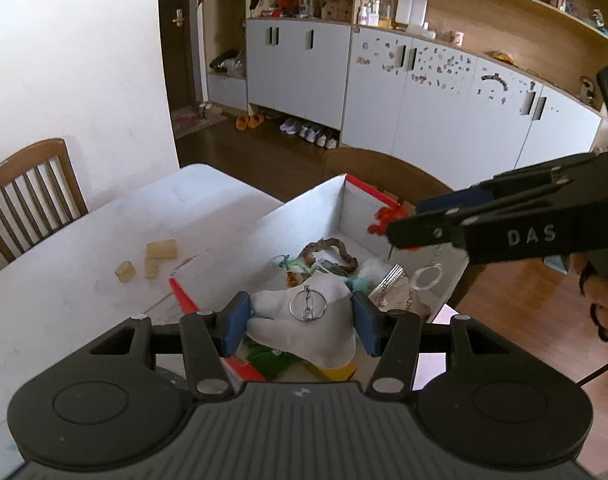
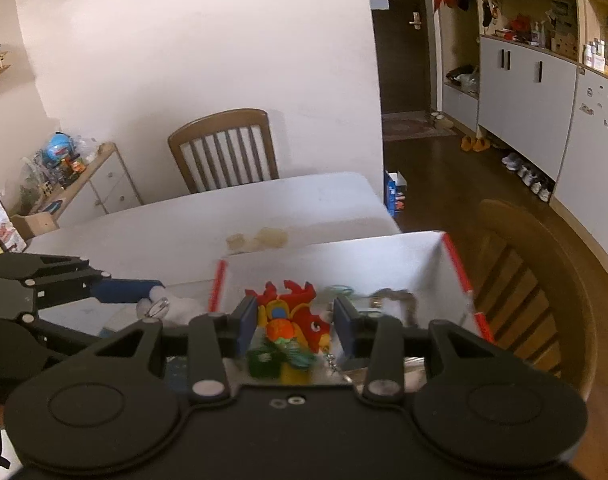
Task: Organize objects
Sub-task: 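Carry white plush and rooster plush into the red box, then open both tools to drop the plush toys into the box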
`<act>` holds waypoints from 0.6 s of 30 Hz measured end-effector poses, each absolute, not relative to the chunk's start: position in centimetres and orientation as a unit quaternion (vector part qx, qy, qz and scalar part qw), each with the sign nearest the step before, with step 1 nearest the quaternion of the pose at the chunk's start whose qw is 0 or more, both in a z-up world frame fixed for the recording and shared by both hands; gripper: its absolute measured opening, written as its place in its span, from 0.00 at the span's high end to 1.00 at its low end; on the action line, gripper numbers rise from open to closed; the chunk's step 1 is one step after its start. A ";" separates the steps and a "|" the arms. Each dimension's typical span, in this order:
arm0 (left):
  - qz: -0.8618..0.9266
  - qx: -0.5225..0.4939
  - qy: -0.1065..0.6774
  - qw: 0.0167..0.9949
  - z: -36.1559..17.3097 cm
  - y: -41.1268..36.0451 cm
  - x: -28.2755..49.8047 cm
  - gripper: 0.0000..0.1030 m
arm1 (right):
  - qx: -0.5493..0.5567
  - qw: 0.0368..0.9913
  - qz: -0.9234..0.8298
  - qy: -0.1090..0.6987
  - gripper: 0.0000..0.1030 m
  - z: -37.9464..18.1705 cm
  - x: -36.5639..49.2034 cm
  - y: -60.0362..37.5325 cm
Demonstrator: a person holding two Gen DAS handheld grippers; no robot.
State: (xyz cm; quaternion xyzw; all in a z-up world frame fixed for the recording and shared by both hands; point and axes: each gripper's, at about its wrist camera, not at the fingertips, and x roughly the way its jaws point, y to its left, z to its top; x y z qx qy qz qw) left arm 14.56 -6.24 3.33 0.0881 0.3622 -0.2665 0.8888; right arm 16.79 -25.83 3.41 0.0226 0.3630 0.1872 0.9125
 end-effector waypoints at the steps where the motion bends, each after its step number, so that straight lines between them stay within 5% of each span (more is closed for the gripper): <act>1: -0.263 0.090 0.365 0.888 3.0 -6.6 14.7 0.47 | 0.020 0.913 0.187 0.363 0.61 3.2 17.1 -26.3; 18: -0.227 0.094 0.426 0.871 -3.1 -13.7 17.7 0.47 | -0.005 0.893 0.198 0.404 0.61 -2.2 21.8 -30.8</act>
